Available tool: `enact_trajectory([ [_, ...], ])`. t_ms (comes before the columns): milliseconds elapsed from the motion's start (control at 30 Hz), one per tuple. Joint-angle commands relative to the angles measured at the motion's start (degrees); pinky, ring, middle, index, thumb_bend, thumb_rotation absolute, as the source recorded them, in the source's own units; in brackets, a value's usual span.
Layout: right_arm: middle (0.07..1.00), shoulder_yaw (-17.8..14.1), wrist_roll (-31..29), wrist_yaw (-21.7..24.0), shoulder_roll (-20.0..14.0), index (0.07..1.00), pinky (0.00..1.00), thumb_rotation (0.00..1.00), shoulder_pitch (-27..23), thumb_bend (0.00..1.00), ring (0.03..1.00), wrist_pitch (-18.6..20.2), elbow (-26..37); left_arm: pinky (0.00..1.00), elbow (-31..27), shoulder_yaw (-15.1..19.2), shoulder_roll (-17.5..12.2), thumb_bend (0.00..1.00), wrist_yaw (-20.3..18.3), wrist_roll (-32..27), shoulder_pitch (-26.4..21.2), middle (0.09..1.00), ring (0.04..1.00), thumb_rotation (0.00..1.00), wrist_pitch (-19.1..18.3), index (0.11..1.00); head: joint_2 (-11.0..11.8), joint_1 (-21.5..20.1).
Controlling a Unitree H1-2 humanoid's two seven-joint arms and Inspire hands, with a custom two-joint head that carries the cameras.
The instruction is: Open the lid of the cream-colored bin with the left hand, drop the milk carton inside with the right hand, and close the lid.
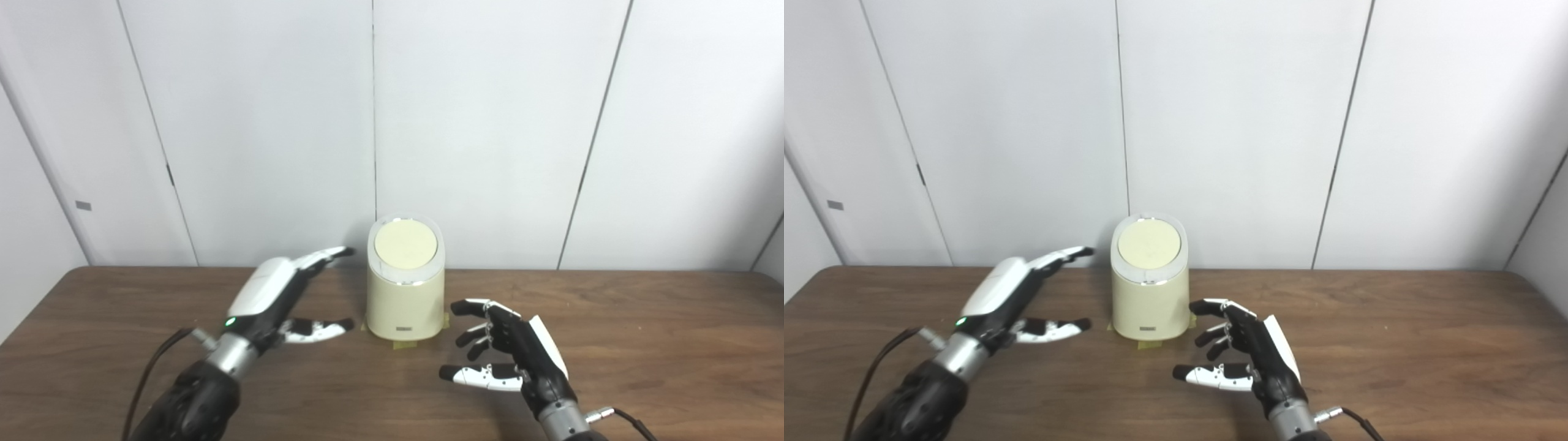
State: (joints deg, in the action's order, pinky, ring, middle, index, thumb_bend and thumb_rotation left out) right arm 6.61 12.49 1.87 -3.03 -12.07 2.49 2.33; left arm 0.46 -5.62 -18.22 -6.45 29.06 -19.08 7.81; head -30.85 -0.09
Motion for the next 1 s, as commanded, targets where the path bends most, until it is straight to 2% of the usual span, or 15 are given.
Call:
enact_trajectory([
  [0,0.748,-0.56,-0.52,-0.76,-0.15,0.679,0.42,0.04,-1.87,0.58,0.553,-3.4,0.78,0.71,-2.17,1.6,1.05,0.62,2.75,-2.87,0.33,0.874,0.839,0.12,1.44,0.865,-0.07,-0.03],
  [100,0.748,-0.86,-0.73,-0.92,-0.28,0.677,0.43,0.04,-1.82,0.58,0.559,-4.44,0.38,0.76,-2.19,3.65,2.88,0.62,3.25,-7.78,3.57,0.878,0.863,0.11,1.74,0.867,-0.04,0.12],
  [200,0.746,-1.28,-0.75,-1.28,-0.29,0.681,0.43,0.04,-1.72,0.59,0.569,-5.18,0.06,0.74,-1.41,4.88,4.14,0.61,3.51,-11.99,5.82,0.88,0.849,0.11,3.18,0.876,-0.01,0.41],
  [300,0.74,-1.84,-1.13,-1.8,0.04,0.685,0.43,0.03,-1.5,0.59,0.565,-6.08,-0.15,0.66,-0.99,6.61,6.26,0.61,3.59,-17.31,8.44,0.837,0.789,0.11,2.75,0.87,-0.03,0.42],
  [400,0.729,-2.29,-1.34,-2.58,0.34,0.682,0.42,0.02,-1.26,0.62,0.563,-6.56,-0.11,0.61,-0.98,7.71,7.83,0.61,3.02,-21.44,10.41,0.78,0.727,0.1,2.87,0.826,-0.07,0.35],
  [433,0.729,-2.47,-1.68,-2.72,0.42,0.689,0.42,0.03,-1.17,0.63,0.563,-6.74,-0.09,0.59,-0.84,7.88,8.15,0.61,2.78,-22.54,10.92,0.738,0.679,0.07,3.17,0.792,-0.06,0.24],
  [600,0.735,-3.36,-2.53,-3.39,0.58,0.729,0.42,0.07,-0.67,0.64,0.57,-7.28,0.08,0.5,0.32,7.8,8.92,0.58,2.19,-25.1,12.03,0.647,0.577,0.07,5.37,0.692,-0.07,0.38],
  [733,0.744,-3.53,-1.81,-3.97,0.13,0.758,0.43,0.1,-0.38,0.64,0.597,-8.15,0.27,0.5,-0.17,7.55,9.06,0.59,1.91,-25.93,12.4,0.673,0.601,0.12,5.72,0.713,-0.15,0.41],
  [967,0.77,-3.65,-2.36,-3.69,-0.55,0.782,0.45,0.11,-0.05,0.65,0.626,-7.57,0.88,0.53,-1.89,7.59,9.24,0.59,1.94,-26.68,12.93,0.714,0.645,0.12,5.46,0.732,-0.34,0.81],
])
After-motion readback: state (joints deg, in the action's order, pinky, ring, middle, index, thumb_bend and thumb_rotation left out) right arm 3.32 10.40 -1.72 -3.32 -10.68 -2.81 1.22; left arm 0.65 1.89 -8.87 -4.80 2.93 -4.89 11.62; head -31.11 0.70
